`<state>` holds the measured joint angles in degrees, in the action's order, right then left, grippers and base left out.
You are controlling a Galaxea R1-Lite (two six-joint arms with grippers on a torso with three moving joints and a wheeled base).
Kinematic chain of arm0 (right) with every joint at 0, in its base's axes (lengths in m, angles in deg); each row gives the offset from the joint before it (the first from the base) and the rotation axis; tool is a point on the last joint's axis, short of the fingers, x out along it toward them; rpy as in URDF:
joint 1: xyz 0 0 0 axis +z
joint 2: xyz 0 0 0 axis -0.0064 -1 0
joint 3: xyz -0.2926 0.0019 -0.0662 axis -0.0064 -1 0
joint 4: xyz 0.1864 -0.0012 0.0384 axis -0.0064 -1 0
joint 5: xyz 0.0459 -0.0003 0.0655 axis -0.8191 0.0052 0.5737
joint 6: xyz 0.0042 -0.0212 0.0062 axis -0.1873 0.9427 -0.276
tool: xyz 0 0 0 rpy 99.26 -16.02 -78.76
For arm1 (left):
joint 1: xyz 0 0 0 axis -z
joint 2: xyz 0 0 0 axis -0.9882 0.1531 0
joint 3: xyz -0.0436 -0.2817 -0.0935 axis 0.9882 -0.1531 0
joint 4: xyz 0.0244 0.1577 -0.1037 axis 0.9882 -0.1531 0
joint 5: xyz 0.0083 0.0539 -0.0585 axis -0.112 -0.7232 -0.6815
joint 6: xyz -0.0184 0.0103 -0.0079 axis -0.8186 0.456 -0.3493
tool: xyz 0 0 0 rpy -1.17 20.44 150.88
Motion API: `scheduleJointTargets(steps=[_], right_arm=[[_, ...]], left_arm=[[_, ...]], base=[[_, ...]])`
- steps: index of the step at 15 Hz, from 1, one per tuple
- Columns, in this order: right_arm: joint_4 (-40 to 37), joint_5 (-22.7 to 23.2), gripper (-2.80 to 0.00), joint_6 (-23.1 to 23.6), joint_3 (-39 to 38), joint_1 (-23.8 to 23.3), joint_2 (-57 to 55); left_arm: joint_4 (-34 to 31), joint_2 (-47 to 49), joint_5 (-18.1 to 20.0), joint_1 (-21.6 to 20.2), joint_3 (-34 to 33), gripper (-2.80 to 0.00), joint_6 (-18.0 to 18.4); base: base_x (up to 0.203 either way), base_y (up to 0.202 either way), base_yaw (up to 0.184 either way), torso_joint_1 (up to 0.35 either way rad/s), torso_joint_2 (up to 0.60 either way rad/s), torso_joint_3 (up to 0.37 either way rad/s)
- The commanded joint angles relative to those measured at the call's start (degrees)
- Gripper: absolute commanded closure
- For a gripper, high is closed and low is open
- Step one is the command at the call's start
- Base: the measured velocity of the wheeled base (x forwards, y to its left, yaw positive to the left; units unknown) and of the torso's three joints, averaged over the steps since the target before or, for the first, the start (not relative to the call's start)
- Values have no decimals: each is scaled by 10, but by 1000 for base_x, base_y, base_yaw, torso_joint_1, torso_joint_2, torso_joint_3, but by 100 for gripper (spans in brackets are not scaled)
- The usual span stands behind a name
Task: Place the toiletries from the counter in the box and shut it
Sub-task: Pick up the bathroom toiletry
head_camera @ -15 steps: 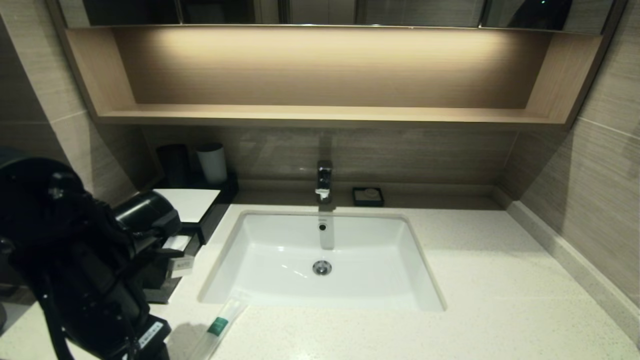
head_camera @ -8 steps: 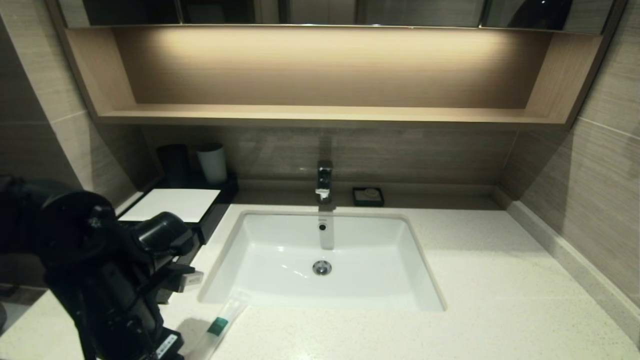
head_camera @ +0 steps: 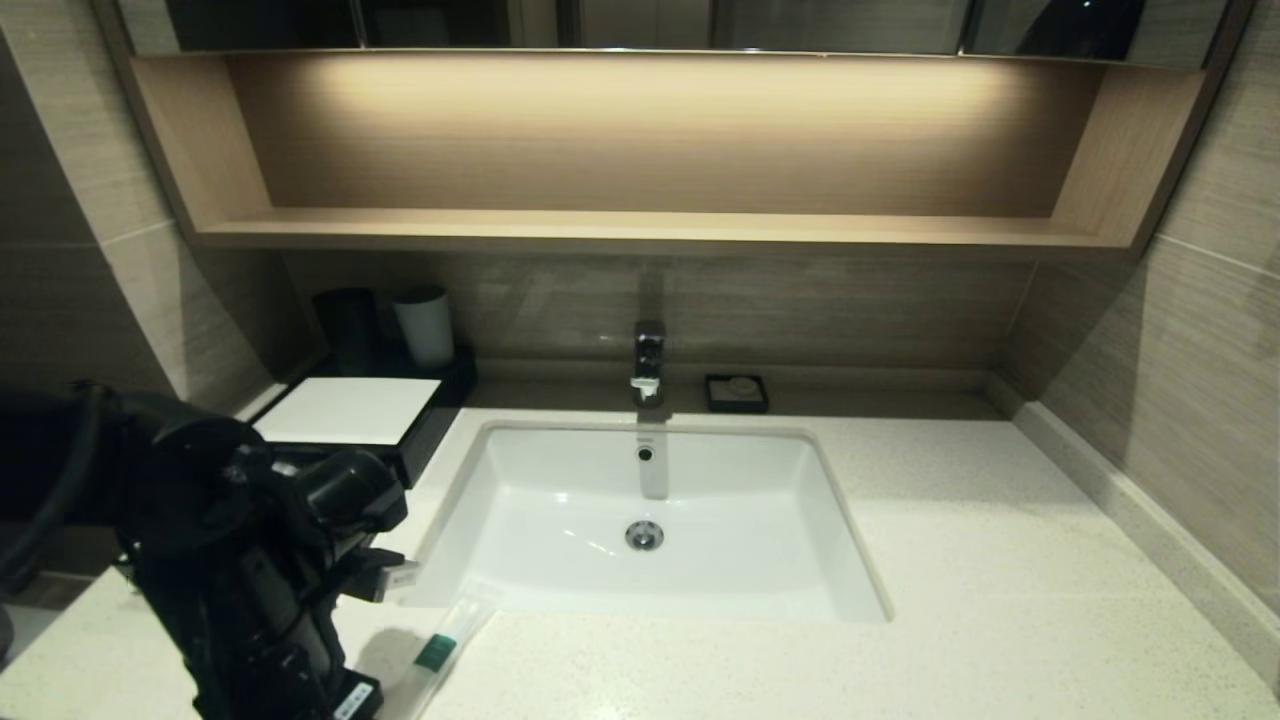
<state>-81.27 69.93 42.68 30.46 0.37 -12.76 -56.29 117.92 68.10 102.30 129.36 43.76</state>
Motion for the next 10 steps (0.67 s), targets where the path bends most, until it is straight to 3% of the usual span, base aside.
scheduleJointTargets(steps=[1, 8, 9, 10], right_arm=[[0, -1, 0, 0, 0, 0, -1], [-1, 0, 0, 0, 0, 0, -1], [0, 0, 0, 0, 0, 0, 0], [0, -1, 0, 0, 0, 0, -1]], left_arm=[[8, 16, 2, 0, -1, -280, 0], [39, 32, 10, 1, -20, -280, 0], [39, 33, 10, 1, -21, 0, 0], [39, 34, 10, 1, -22, 0, 0]], base=[[0, 0, 0, 0, 0, 0], [0, 0, 0, 0, 0, 0], [0, 0, 0, 0, 0, 0], [0, 0, 0, 0, 0, 0]])
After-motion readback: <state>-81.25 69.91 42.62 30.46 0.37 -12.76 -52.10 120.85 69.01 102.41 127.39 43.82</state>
